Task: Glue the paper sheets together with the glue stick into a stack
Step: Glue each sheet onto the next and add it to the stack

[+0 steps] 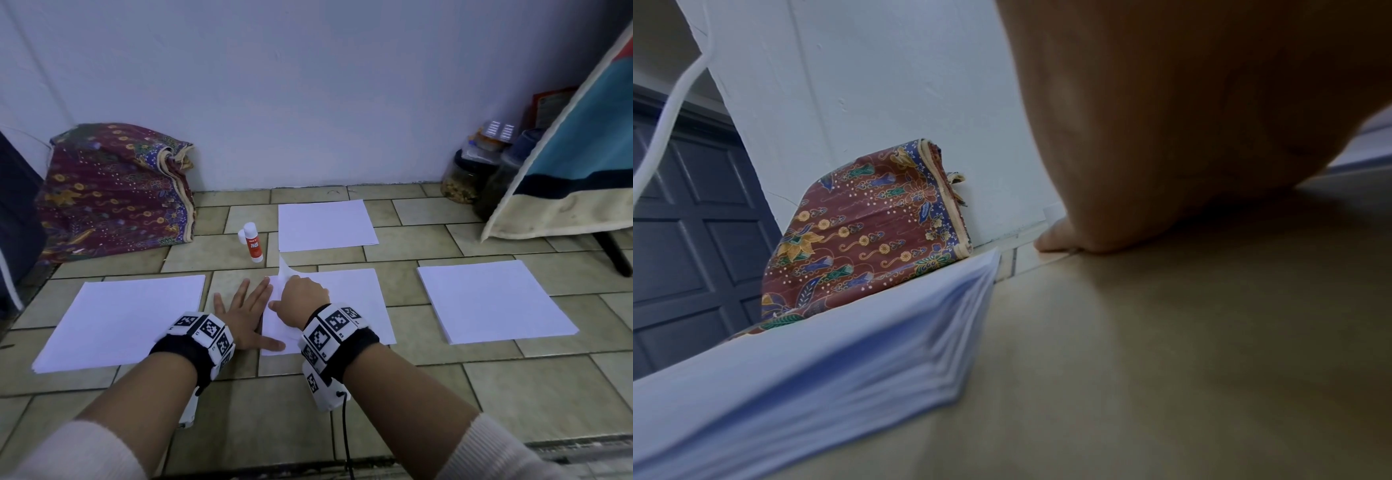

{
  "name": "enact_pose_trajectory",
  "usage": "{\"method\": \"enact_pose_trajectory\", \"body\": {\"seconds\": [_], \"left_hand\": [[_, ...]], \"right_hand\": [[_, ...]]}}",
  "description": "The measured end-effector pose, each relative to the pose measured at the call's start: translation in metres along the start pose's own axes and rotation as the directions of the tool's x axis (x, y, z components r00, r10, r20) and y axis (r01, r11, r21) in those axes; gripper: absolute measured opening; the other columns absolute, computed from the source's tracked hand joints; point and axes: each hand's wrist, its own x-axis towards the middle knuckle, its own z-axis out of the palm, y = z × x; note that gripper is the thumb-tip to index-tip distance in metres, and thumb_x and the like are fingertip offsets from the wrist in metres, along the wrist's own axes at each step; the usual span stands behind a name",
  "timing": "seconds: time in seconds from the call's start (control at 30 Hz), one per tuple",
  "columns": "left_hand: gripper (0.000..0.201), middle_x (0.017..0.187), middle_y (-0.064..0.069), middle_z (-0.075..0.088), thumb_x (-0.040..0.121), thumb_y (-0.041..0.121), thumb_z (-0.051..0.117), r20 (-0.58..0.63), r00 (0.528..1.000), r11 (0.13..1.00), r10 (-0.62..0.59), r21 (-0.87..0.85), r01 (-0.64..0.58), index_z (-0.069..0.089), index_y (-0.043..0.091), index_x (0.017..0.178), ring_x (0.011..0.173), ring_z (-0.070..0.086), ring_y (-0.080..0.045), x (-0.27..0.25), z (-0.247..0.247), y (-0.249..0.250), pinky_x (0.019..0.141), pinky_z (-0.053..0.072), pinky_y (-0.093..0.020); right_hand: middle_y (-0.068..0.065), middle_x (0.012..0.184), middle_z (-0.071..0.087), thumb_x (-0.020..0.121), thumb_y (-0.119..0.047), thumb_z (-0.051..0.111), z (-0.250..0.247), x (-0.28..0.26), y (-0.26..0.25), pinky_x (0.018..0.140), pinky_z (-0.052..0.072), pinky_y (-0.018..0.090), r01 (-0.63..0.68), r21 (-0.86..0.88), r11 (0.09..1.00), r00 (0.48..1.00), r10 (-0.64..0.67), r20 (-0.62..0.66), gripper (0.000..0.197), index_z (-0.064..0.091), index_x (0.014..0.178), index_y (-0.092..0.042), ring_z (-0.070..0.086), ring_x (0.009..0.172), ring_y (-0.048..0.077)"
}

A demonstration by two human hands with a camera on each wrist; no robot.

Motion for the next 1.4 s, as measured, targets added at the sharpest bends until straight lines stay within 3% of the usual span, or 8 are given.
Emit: {"method": "enact_pose_trajectory", "body": {"seconds": [0.27, 0.43, 0.57, 0.67, 0.8, 1.23, 1.33, 1.4], "left_hand": [[0.121, 0.150, 0.012, -0.038, 0.076, 0.075, 0.054, 0.004, 1.000, 1.000, -0.007, -0.002, 0.007, -0.027, 0.020, 0.148, 0.140, -0.034, -0.020, -0.0009, -0.0009, 0.0005, 0.110, -0.010, -0.066], [0.148, 0.149, 0.002, -0.042, 0.036, 0.092, 0.032, -0.003, 1.000, 1.000, -0.018, -0.007, 0.018, -0.032, 0.013, 0.144, 0.140, -0.034, -0.018, -0.0010, -0.0015, 0.0004, 0.111, -0.011, -0.064], [0.150, 0.149, 0.000, -0.042, 0.036, 0.091, 0.036, -0.019, 0.999, 0.999, -0.032, -0.036, 0.032, -0.034, 0.011, 0.142, 0.140, -0.034, -0.016, -0.0002, -0.0008, 0.0000, 0.111, -0.012, -0.063], [0.145, 0.150, -0.002, -0.041, 0.053, 0.086, 0.051, -0.017, 0.999, 0.999, -0.037, -0.041, 0.036, -0.033, 0.010, 0.143, 0.140, -0.034, -0.016, -0.0020, -0.0010, 0.0007, 0.111, -0.012, -0.062], [0.136, 0.150, -0.002, -0.041, 0.068, 0.077, 0.058, -0.017, 0.999, 0.998, -0.027, -0.055, 0.026, -0.032, 0.009, 0.144, 0.140, -0.034, -0.017, -0.0025, -0.0011, 0.0001, 0.111, -0.012, -0.062], [0.123, 0.152, -0.002, -0.038, 0.081, 0.065, 0.058, -0.013, 0.998, 0.998, -0.068, 0.011, 0.068, -0.029, 0.008, 0.146, 0.142, -0.032, -0.018, -0.0043, -0.0026, 0.0059, 0.111, -0.009, -0.062], [0.113, 0.151, -0.004, -0.039, 0.089, 0.053, 0.056, 0.010, 0.997, 0.996, -0.073, 0.048, 0.072, -0.030, 0.007, 0.145, 0.141, -0.032, -0.021, -0.0060, -0.0056, 0.0084, 0.112, -0.008, -0.063], [0.111, 0.152, -0.005, -0.038, 0.090, 0.052, 0.056, 0.009, 0.997, 0.994, -0.078, 0.073, 0.077, -0.030, 0.007, 0.145, 0.141, -0.032, -0.021, -0.0053, -0.0051, 0.0076, 0.113, -0.006, -0.063]], "right_hand": [[0.012, 0.132, 0.053, 0.095, -0.047, 0.049, 0.0030, 0.0007, 0.0028, 0.108, 0.034, 0.046, 0.022, -0.016, 1.000, 1.000, -0.022, -0.005, 0.059, 0.041, 0.133, -0.003, 0.048, 0.124, 0.031], [0.013, 0.127, 0.056, 0.091, -0.046, 0.057, 0.0088, 0.0028, 0.0046, 0.105, 0.036, 0.047, 0.046, 0.051, 0.998, 0.998, -0.043, -0.044, 0.076, 0.018, 0.144, -0.006, 0.052, 0.120, 0.034], [0.012, 0.124, 0.058, 0.091, -0.045, 0.056, 0.0080, 0.0048, 0.0065, 0.102, 0.040, 0.045, 0.075, -0.037, 0.996, 0.997, -0.076, -0.026, 0.058, 0.038, 0.133, -0.010, 0.053, 0.116, 0.032], [0.011, 0.122, 0.059, 0.091, -0.045, 0.056, 0.0078, 0.0053, 0.0062, 0.101, 0.042, 0.044, 0.076, -0.091, 0.993, 0.997, -0.079, -0.025, 0.048, 0.053, 0.123, -0.008, 0.055, 0.114, 0.030], [0.011, 0.119, 0.061, 0.090, -0.044, 0.057, 0.0087, 0.0051, 0.0065, 0.101, 0.043, 0.044, 0.084, -0.114, 0.990, 0.996, -0.087, -0.024, 0.047, 0.056, 0.119, -0.007, 0.057, 0.112, 0.029], [0.010, 0.122, 0.059, 0.089, -0.049, 0.058, 0.0095, 0.0035, 0.0032, 0.104, 0.040, 0.045, 0.076, -0.128, 0.989, 0.997, -0.078, -0.011, 0.052, 0.055, 0.121, -0.008, 0.054, 0.116, 0.029], [0.011, 0.119, 0.061, 0.089, -0.058, 0.052, 0.0075, 0.0023, 0.0019, 0.103, 0.041, 0.045, 0.081, -0.128, 0.988, 0.997, -0.082, -0.001, 0.058, 0.057, 0.117, -0.007, 0.055, 0.113, 0.030], [0.012, 0.118, 0.061, 0.095, -0.049, 0.046, 0.0044, 0.0001, 0.0017, 0.103, 0.041, 0.043, 0.066, -0.109, 0.992, 0.998, -0.066, 0.006, 0.048, 0.058, 0.114, -0.007, 0.056, 0.112, 0.030]]}}
